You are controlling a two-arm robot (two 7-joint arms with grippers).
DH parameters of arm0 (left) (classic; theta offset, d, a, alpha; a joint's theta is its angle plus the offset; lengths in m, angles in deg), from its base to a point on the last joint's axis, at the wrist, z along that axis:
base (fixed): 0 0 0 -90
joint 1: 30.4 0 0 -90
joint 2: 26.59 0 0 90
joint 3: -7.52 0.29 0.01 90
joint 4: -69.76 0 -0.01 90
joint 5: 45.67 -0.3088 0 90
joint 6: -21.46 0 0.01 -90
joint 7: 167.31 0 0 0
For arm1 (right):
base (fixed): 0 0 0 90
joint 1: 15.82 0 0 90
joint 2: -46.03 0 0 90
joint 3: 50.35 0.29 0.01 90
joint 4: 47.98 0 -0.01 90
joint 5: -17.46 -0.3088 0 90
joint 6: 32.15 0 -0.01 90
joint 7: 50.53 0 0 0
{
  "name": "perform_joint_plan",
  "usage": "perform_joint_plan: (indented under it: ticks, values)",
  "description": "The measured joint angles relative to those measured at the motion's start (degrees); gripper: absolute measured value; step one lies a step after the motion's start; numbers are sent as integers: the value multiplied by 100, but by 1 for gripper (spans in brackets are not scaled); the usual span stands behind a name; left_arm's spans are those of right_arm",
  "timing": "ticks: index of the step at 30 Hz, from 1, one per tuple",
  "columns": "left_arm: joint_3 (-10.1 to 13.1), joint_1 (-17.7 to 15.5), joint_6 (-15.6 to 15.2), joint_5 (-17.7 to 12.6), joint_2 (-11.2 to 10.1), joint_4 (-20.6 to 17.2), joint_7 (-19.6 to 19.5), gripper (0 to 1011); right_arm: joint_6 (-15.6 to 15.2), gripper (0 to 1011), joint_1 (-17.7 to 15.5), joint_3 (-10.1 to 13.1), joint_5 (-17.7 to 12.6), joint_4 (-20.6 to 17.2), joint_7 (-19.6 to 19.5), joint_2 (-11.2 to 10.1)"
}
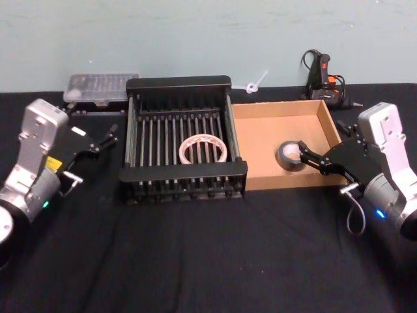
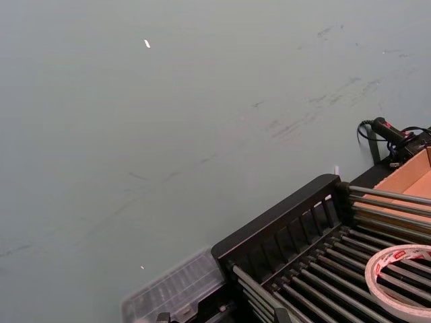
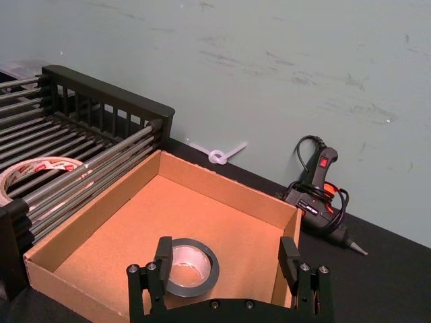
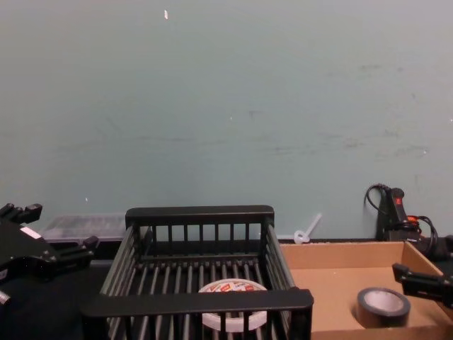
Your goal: Pick up the white tape and place it into the black box , Pick up the silver tape and place it into the brown box.
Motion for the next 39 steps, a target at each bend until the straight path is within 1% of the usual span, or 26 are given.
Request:
perform_joint_plan:
  ticks: [39]
  values:
    - [0, 0, 0, 0, 0, 0, 0, 1002, 0, 1002, 0, 0, -1, 0, 1, 0]
